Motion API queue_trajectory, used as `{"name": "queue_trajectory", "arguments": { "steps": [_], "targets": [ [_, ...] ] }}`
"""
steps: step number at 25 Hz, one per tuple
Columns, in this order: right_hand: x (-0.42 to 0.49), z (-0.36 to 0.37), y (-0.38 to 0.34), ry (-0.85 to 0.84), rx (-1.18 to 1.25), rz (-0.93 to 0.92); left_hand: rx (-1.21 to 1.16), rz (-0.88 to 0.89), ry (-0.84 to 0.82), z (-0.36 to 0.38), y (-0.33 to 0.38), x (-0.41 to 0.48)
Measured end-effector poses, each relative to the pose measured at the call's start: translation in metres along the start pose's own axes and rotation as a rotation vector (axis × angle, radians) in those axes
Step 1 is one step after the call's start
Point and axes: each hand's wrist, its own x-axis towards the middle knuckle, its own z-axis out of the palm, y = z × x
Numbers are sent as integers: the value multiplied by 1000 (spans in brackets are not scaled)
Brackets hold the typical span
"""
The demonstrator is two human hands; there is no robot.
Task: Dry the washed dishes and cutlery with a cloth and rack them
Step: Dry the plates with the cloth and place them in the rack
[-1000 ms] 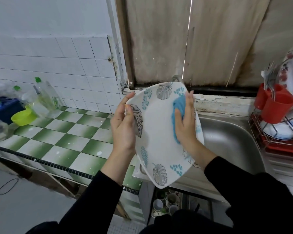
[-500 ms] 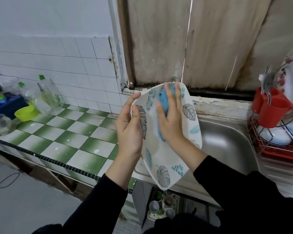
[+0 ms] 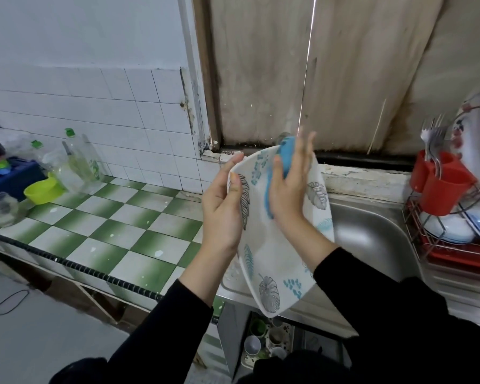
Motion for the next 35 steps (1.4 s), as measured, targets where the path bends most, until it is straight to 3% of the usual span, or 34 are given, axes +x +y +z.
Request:
{"name": "queue_trajectory", "arguments": {
  "steps": [3,4,8,12,14,16,19,21,23,26,28,30,33,35],
  "targets": [
    [-37,18,-7,-342,14,-392,10,1,12,-11,1,12],
    [-38,18,-4,-370,-11,-434,11,-8,2,-17,2,14],
    [-25,21,-12,-154,2,-145,57,-19,-2,-22,3,10],
    [-72,16,3,-474,-65,-451,-17,20,64,-30,4,19],
    [-81,-5,37,-551,-158,-575,-25,33,95,-35,10,20],
    [-74,-25,70,-422,-256,-462,-13,49,86,-36,13,18],
    [-33,-35,75,-11,-198,49,47,57,-1,-33,8,11],
    [-9,-20,44,117,-68,136,102,58,-69,-24,2,1],
    [-16,1,15,17,-12,-55,157,90,-111,-17,-1,-3],
    [-75,11,22,-417,-13,-498,167,149,-50,-24,2,12],
    [-97,-6,57,-595,-73,-594,111,161,11,-34,6,22],
    [-87,-20,87,-491,-133,-425,78,177,31,-39,8,26],
    [-33,-19,98,-68,-137,46,91,196,2,-36,6,24],
    [7,-8,72,110,-66,152,148,208,-26,-29,0,18]
  ]
}}
